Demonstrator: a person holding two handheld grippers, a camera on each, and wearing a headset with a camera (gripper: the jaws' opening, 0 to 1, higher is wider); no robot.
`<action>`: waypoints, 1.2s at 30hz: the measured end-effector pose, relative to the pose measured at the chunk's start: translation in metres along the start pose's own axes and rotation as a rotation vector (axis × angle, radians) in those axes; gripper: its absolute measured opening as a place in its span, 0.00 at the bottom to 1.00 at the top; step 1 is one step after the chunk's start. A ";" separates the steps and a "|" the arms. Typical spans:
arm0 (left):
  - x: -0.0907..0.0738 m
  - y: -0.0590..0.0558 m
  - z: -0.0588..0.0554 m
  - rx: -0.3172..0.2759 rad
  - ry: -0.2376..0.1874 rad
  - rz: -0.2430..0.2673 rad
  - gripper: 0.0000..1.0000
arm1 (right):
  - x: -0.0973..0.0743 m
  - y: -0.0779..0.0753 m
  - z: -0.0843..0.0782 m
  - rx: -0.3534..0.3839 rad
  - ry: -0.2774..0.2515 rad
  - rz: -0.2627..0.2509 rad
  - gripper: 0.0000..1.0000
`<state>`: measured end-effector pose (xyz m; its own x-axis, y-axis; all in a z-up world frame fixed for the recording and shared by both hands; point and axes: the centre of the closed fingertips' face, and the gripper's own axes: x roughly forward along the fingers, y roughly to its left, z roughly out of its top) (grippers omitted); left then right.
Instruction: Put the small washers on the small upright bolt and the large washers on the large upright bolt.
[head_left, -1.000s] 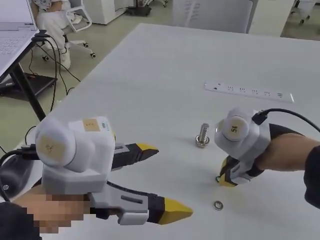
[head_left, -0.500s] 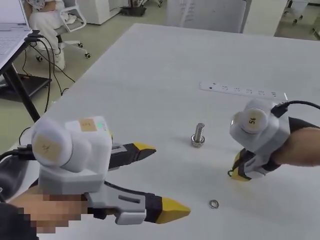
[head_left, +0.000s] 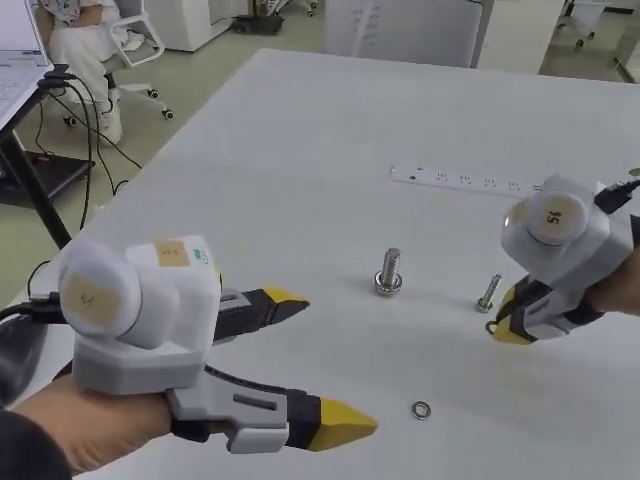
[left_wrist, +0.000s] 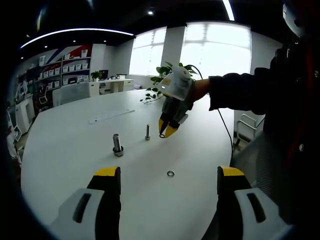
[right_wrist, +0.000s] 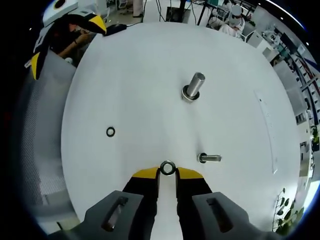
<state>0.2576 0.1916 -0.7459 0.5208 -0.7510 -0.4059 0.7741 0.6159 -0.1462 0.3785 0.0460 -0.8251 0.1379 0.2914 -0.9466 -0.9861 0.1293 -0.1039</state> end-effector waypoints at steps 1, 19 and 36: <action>0.000 0.000 0.000 0.000 -0.001 -0.001 0.79 | -0.002 -0.002 -0.001 0.003 -0.001 -0.006 0.14; 0.000 0.002 -0.002 -0.002 0.002 0.002 0.79 | -0.032 -0.051 0.015 0.006 -0.036 -0.100 0.14; -0.002 0.006 -0.005 -0.017 0.007 0.021 0.79 | -0.016 -0.068 0.021 0.011 -0.031 -0.073 0.14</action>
<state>0.2597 0.1982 -0.7508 0.5341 -0.7365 -0.4151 0.7569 0.6353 -0.1533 0.4455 0.0520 -0.7963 0.2127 0.3103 -0.9265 -0.9722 0.1619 -0.1690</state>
